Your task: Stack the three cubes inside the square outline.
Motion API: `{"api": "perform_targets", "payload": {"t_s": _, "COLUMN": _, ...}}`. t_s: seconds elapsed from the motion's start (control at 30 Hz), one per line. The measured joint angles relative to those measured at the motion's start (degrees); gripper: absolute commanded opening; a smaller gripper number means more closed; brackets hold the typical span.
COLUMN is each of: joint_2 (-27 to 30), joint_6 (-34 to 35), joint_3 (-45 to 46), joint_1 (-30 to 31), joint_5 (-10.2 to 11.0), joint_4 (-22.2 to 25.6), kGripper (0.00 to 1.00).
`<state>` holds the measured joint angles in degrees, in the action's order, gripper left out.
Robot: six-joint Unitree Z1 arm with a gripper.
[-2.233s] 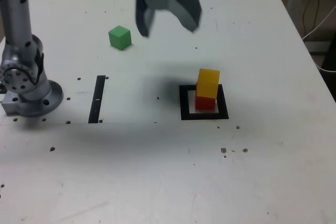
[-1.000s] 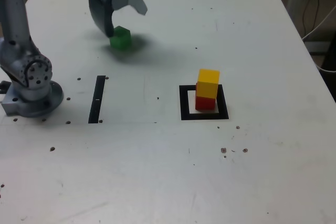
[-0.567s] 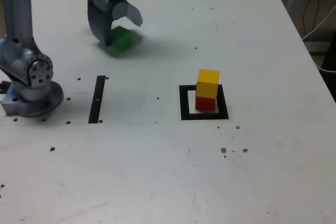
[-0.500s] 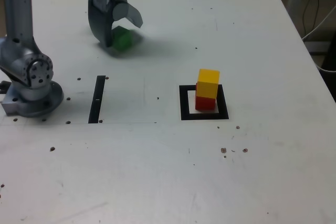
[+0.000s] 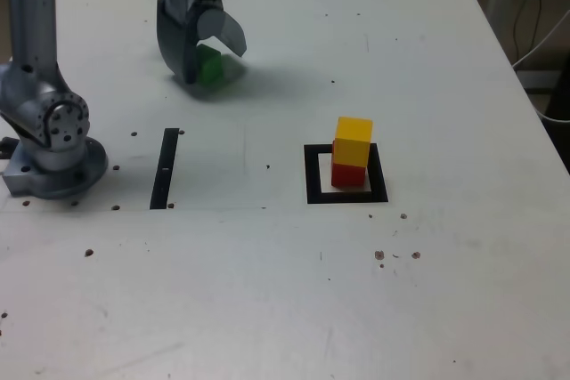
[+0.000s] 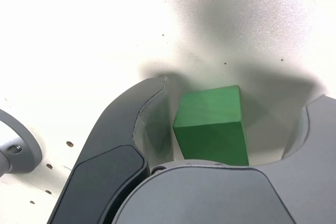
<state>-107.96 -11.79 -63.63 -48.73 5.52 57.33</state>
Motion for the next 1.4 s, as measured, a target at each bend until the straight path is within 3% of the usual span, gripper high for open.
{"api": "perform_targets", "payload": {"t_s": 0.33, "joint_2": -0.30, "joint_6": 0.00, "joint_3": -0.80, "joint_1": 0.00, "joint_5": 0.52, "joint_4": 0.18, "kGripper": 0.29}}
{"api": "perform_targets", "payload": {"t_s": 0.53, "joint_2": -0.29, "joint_6": 0.00, "joint_3": -0.82, "joint_1": 0.00, "joint_5": 0.52, "joint_4": 0.19, "kGripper": 0.16}}
{"api": "perform_targets", "payload": {"t_s": 0.8, "joint_2": -0.15, "joint_6": -0.30, "joint_3": -0.85, "joint_1": 1.60, "joint_5": 0.53, "joint_4": 0.98, "kGripper": 0.11}}
{"api": "perform_targets", "payload": {"t_s": 0.97, "joint_2": 1.06, "joint_6": -0.54, "joint_3": -0.99, "joint_1": 5.39, "joint_5": 1.86, "joint_4": 1.65, "kGripper": 0.11}}
{"api": "perform_targets", "payload": {"t_s": 1.23, "joint_2": 5.46, "joint_6": 0.01, "joint_3": -2.30, "joint_1": 17.30, "joint_5": 1.51, "joint_4": 3.81, "kGripper": 0.11}}
{"api": "perform_targets", "payload": {"t_s": 1.4, "joint_2": 8.47, "joint_6": 0.10, "joint_3": -8.37, "joint_1": 26.89, "joint_5": 0.24, "joint_4": 9.19, "kGripper": 0.11}}
